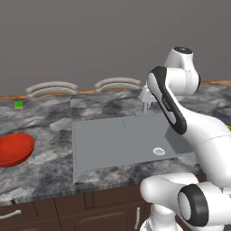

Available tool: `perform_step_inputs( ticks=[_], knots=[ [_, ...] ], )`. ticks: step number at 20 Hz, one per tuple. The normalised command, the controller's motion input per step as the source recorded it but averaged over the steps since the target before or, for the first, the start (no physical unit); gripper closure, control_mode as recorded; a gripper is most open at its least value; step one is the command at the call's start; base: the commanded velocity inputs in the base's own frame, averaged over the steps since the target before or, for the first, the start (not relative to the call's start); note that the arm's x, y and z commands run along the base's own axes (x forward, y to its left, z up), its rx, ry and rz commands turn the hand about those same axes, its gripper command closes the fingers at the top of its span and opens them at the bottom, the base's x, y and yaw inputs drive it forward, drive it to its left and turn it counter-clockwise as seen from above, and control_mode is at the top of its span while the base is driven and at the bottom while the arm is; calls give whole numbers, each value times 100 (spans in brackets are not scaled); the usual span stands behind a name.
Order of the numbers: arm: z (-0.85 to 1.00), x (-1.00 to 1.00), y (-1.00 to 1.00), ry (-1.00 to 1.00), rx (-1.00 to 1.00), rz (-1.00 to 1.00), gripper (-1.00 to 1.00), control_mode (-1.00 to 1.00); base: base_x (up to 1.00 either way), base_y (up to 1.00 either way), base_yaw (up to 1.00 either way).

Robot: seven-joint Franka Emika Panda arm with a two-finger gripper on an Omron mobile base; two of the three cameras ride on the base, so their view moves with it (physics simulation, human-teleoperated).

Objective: Pick the mug and place it in the sink. Pick the bowl and place it in the open cabinet and then close the cabinet.

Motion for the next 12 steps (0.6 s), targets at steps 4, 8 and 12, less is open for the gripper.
perform_step_inputs(
  ticks=[4,8,12],
  knots=[
    [0,-6,-27,0,0,2,-100,-100,0,0,0],
    [-8,-31,-49,3,-8,9,-100,-100,0,0,0],
    [-6,-50,-38,1,-6,3,-100,-100,0,0,0]
  ],
)
